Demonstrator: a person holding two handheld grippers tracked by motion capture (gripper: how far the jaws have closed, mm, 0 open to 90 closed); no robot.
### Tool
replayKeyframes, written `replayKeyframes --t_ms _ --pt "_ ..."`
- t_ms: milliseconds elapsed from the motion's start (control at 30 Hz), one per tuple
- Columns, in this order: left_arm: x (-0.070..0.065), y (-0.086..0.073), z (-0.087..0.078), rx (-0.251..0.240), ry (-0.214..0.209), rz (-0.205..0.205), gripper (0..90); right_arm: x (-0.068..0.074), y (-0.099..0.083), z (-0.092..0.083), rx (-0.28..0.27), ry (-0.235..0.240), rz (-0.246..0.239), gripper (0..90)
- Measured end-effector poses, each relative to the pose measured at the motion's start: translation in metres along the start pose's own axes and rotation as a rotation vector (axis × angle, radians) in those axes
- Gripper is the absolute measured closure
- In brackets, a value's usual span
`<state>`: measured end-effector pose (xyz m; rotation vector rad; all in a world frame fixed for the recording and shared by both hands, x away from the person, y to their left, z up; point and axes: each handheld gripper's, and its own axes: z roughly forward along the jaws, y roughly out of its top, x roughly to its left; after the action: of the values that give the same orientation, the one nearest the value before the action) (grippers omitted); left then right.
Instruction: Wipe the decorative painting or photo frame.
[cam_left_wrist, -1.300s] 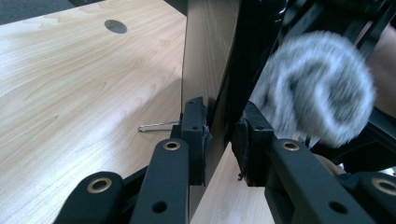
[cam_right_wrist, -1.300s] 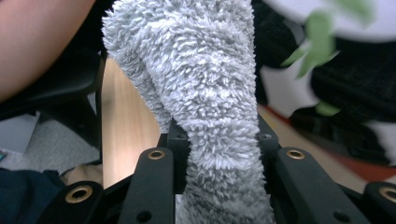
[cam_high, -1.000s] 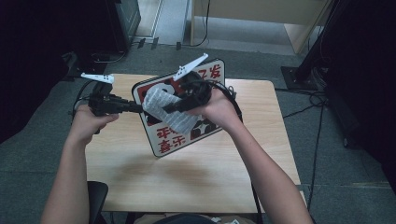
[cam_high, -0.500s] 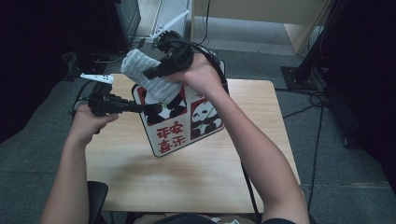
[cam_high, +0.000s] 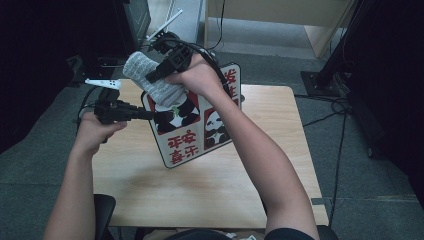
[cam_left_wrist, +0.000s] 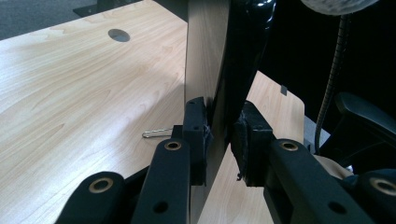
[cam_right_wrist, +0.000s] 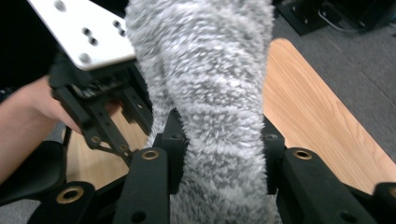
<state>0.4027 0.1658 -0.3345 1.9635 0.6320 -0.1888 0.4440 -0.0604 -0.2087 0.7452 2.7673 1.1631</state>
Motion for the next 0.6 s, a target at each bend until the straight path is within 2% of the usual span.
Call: replayKeyframes --t_ms 167,333,600 --pt "0.000 0.000 -0.001 0.008 -0.002 -0.004 76.8 -0.003 -0.003 0.000 0.007 -0.009 -0.012 64.2" --pt "0.000 0.000 0.000 0.008 -0.007 -0.005 76.9 -0.011 -0.008 -0.002 -0.001 0.017 0.024 63.9" --pt "-0.001 0.000 0.000 0.008 -0.006 -0.002 77.2 -0.017 -0.009 -0.005 0.009 0.033 0.043 63.5"
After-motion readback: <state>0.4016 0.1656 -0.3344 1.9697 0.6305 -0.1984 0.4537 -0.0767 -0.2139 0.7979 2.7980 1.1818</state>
